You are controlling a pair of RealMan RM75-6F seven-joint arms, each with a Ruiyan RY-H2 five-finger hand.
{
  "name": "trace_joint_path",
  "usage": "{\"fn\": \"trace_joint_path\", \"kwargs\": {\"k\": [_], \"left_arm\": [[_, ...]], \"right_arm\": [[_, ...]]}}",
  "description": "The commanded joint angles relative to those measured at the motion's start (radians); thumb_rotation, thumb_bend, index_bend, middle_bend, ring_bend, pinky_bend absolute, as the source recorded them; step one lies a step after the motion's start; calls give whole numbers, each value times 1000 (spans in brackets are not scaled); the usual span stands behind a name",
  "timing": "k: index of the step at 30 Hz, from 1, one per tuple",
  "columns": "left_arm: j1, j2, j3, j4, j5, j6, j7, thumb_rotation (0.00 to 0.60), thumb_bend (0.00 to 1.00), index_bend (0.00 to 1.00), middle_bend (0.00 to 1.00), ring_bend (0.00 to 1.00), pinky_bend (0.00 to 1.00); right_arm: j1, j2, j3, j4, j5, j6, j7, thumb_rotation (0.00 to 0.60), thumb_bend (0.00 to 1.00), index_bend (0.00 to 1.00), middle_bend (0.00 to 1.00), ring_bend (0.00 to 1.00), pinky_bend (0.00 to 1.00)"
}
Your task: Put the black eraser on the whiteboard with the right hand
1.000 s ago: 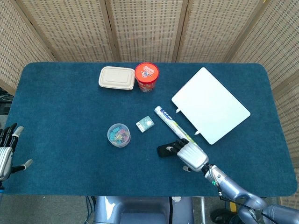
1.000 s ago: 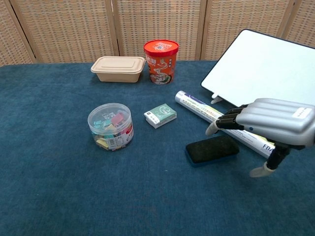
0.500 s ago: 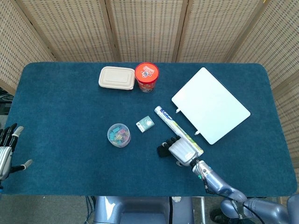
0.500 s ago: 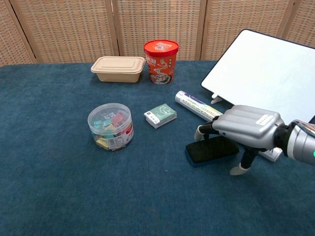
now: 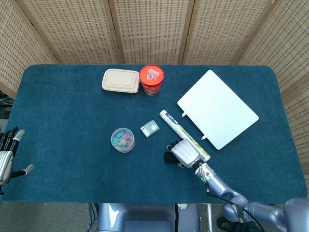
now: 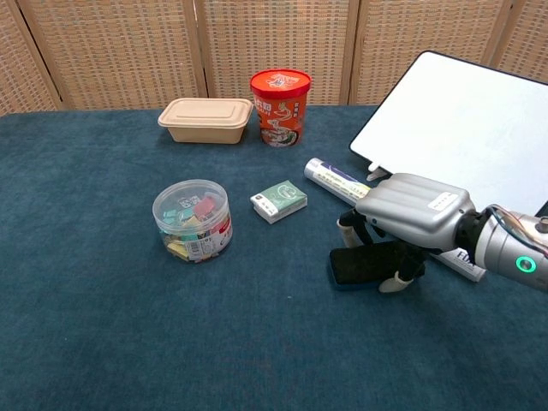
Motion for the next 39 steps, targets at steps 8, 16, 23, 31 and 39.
{"fn": "trace_joint_path", "kwargs": {"k": [8, 16, 23, 31, 39], "left_arm": [[-1, -5, 4, -1, 1, 0, 14, 600, 0, 0, 0, 0, 0], [1, -7, 9, -6, 4, 3, 23, 600, 0, 0, 0, 0, 0], [-4, -11, 8, -9, -3, -7, 37, 600, 0, 0, 0, 0, 0], [-2, -12, 7, -14, -8, -3, 45, 600, 0, 0, 0, 0, 0], [-3, -14, 9, -15, -8, -5, 50, 600, 0, 0, 0, 0, 0]], "right_arm": [[2, 118, 13, -110, -107, 158, -48, 600, 234, 510, 559, 506, 527], [14, 191, 108, -31, -51, 203, -184, 600, 234, 510, 558, 510, 527], [4, 177, 125, 124, 57, 165, -207, 600, 234, 510, 558, 510, 527], [-1, 147, 108, 232, 100, 146, -155, 600, 234, 510, 554, 510, 527], [-5, 131, 86, 290, 102, 155, -123, 600, 234, 509, 531, 510, 527]]}}
